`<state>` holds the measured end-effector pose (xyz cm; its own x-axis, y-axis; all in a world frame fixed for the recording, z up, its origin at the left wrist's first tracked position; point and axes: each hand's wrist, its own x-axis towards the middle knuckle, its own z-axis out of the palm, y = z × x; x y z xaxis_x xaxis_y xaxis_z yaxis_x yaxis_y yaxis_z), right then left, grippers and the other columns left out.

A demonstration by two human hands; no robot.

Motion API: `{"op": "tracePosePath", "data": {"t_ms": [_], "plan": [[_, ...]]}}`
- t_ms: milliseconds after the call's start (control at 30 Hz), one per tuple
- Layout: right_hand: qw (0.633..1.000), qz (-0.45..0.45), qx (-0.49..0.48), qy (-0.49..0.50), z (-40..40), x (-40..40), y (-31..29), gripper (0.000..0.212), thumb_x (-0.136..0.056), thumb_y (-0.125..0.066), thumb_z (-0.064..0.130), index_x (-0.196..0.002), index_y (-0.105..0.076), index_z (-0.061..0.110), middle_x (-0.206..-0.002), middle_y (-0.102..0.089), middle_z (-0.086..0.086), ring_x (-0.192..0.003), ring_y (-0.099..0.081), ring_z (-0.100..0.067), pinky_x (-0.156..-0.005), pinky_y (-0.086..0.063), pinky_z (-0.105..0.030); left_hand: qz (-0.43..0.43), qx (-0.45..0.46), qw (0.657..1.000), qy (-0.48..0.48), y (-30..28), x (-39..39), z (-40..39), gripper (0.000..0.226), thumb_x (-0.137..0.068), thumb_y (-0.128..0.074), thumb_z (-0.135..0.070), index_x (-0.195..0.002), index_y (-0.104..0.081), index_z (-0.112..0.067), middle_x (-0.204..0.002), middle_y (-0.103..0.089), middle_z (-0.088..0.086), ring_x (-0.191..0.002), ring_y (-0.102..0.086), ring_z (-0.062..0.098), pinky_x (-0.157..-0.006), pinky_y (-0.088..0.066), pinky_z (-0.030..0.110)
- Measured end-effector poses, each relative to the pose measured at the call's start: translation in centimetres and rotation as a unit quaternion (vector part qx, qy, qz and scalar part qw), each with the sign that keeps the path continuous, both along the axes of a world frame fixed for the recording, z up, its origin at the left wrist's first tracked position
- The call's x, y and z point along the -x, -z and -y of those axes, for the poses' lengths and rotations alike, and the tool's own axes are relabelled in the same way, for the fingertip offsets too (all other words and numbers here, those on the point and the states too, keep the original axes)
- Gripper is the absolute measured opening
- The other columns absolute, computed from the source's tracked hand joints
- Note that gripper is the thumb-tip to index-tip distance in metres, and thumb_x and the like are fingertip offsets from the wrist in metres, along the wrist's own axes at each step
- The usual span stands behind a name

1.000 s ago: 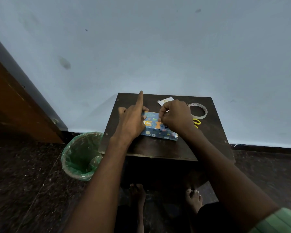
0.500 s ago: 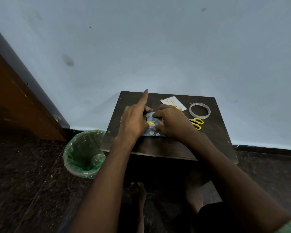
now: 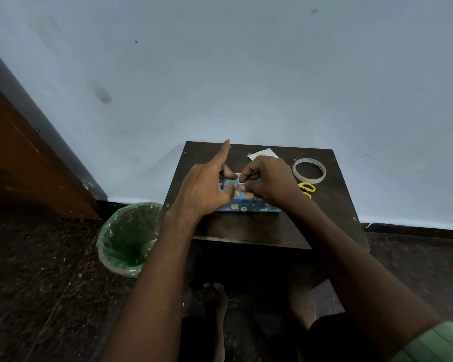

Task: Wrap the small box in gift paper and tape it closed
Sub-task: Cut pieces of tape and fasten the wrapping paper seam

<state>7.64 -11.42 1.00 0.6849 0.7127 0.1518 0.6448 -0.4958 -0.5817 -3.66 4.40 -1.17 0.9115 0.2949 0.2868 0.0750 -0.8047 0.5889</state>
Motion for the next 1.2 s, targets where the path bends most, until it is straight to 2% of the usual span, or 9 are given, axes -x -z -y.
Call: {"op": "tracePosePath", "data": {"t_ms": [133,267,367,533,633,733,967,1067,1200], "plan": [[0.999,0.035,0.006,0.005,-0.3,-0.2,0.5,0.011,-0.087,-0.078,0.013,-0.093,-0.081,0.021,-0.095,-0.067,0.004,-0.09,-0.063,-0.015,-0.075,-0.045,-0.032,-0.03,0.051,0.998,0.009,0.2,0.0,-0.4,0.127,-0.073,-0.098,-0.037,-0.168,-0.015,-0.044,-0.1,-0.072,-0.019,-0.109,-0.072,0.006,-0.093,-0.058,0.041],[0.998,0.021,0.021,-0.053,0.6,-0.8,-0.1,0.024,-0.081,-0.088,0.024,-0.102,-0.082,0.016,-0.102,-0.071,-0.001,-0.094,-0.068,-0.015,-0.083,-0.054,-0.033,-0.021,0.062,0.998,0.002,0.2,-0.3,-0.2,0.124,-0.074,-0.098,-0.031,-0.168,-0.017,-0.044,-0.095,-0.073,-0.018,-0.109,-0.071,0.003,-0.095,-0.059,0.04],[0.999,0.005,0.014,-0.044,0.6,-0.7,0.1,0.026,-0.077,-0.09,0.019,-0.102,-0.081,0.018,-0.107,-0.067,0.001,-0.096,-0.069,-0.01,-0.083,-0.054,-0.031,-0.01,0.078,0.997,-0.012,0.6,-0.4,-0.1,0.119,-0.076,-0.097,-0.027,-0.167,-0.021,-0.044,-0.093,-0.074,-0.017,-0.107,-0.072,0.004,-0.093,-0.059,0.042],[1.0,0.003,-0.009,-0.007,0.1,-0.4,0.5,0.021,-0.075,-0.089,0.011,-0.092,-0.079,0.019,-0.098,-0.064,0.006,-0.088,-0.068,-0.013,-0.078,-0.051,-0.029,0.024,0.071,0.996,-0.052,0.9,-0.6,0.5,0.093,-0.074,-0.097,-0.022,-0.154,-0.052,-0.034,-0.094,-0.078,-0.019,-0.102,-0.073,0.002,-0.093,-0.06,0.039],[1.0,0.004,-0.026,-0.004,-0.3,0.1,0.7,0.025,-0.072,-0.088,0.004,-0.089,-0.075,0.017,-0.092,-0.064,0.004,-0.084,-0.063,-0.013,-0.077,-0.051,-0.032,0.052,0.117,0.989,-0.079,0.9,-0.4,1.2,0.056,-0.071,-0.099,-0.015,-0.119,-0.074,-0.03,-0.095,-0.078,-0.018,-0.093,-0.072,-0.005,-0.088,-0.062,0.03],[0.999,-0.014,-0.044,0.017,-0.2,0.0,0.8,0.033,-0.07,-0.089,0.004,-0.095,-0.071,0.016,-0.089,-0.069,0.005,-0.082,-0.066,-0.014,-0.077,-0.056,-0.034,0.069,0.139,0.982,-0.106,1.2,-0.2,1.9,0.034,-0.072,-0.098,-0.012,-0.095,-0.081,-0.029,-0.096,-0.078,-0.021,-0.09,-0.072,-0.01,-0.085,-0.061,0.02],[0.994,-0.058,-0.085,-0.044,0.6,-0.3,0.4,0.038,-0.08,-0.069,-0.012,-0.109,-0.071,0.011,-0.098,-0.075,-0.001,-0.089,-0.074,-0.014,-0.081,-0.063,-0.036,0.058,0.126,0.981,-0.135,0.9,-0.4,2.3,0.024,-0.075,-0.096,-0.017,-0.091,-0.085,-0.03,-0.091,-0.078,-0.023,-0.088,-0.072,-0.009,-0.087,-0.059,0.02],[0.993,-0.068,-0.09,-0.036,0.8,-0.5,0.3,0.023,-0.089,-0.066,-0.001,-0.102,-0.075,0.016,-0.079,-0.074,0.002,-0.07,-0.07,-0.015,-0.074,-0.062,-0.045,0.047,0.119,0.982,-0.142,0.7,-0.4,2.4,0.022,-0.076,-0.096,-0.02,-0.091,-0.085,-0.032,-0.092,-0.08,-0.021,-0.086,-0.073,-0.007,-0.085,-0.061,0.024],[0.988,-0.09,-0.12,-0.041,0.6,0.0,-0.4,0.004,-0.093,-0.074,0.018,-0.092,-0.077,0.021,-0.067,-0.072,0.009,-0.055,-0.06,-0.003,-0.063,-0.055,-0.034,0.034,0.115,0.982,-0.146,0.5,-0.3,2.5,0.023,-0.075,-0.096,-0.023,-0.091,-0.084,-0.034,-0.086,-0.08,-0.019,-0.081,-0.073,-0.008,-0.083,-0.063,0.028]]}}
